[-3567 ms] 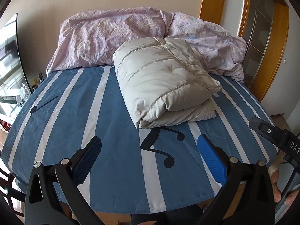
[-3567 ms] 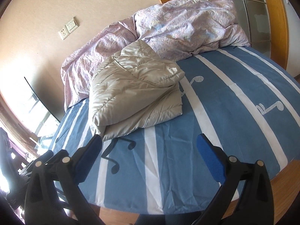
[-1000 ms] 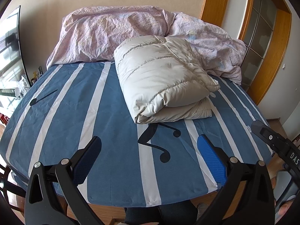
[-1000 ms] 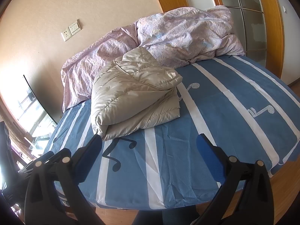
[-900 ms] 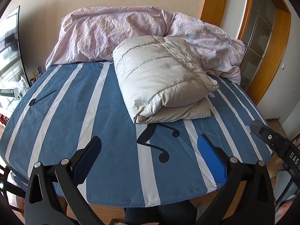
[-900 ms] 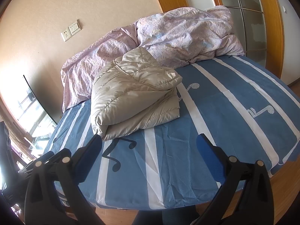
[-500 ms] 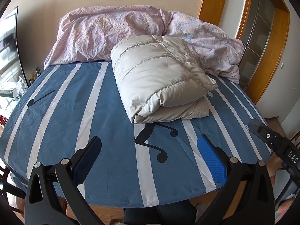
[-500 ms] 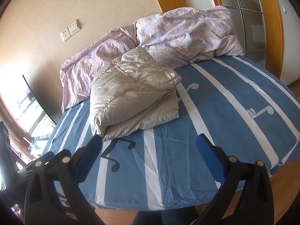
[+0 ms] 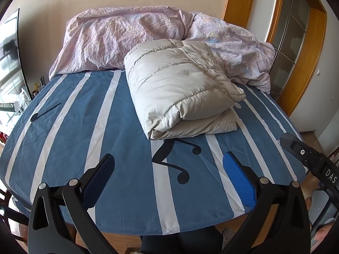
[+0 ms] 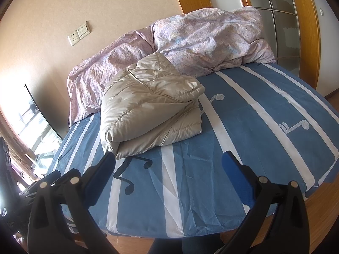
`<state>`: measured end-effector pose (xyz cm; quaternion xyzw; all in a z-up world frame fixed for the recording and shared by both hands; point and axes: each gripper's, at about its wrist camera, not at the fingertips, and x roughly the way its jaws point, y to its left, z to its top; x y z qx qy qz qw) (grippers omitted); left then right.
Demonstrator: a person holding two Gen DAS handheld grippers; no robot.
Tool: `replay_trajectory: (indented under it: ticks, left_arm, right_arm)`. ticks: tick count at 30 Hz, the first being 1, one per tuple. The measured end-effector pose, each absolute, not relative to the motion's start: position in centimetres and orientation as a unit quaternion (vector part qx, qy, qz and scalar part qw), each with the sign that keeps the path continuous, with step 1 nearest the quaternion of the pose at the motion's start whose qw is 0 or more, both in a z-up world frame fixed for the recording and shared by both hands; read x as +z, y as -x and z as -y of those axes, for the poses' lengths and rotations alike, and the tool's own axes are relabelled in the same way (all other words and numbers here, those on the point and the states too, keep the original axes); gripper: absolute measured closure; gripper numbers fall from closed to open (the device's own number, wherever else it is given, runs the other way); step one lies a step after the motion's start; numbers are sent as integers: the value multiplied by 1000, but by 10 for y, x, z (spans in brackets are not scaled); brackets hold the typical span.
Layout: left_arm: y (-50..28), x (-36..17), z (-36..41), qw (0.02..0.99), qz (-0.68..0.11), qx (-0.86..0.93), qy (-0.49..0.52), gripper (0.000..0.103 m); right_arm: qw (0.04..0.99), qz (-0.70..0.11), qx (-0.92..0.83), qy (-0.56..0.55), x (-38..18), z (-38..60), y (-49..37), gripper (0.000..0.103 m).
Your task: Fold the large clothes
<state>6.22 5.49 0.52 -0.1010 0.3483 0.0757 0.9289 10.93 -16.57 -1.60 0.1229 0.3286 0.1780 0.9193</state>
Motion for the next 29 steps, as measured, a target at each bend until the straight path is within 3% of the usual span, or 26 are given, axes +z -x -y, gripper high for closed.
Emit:
replay_trajectory:
  ticks: [29]
  left_arm:
    - [-66, 5, -57, 929, -352, 58, 101, 1]
  right_arm:
    - [919, -331, 176, -123, -19, 168, -111, 2]
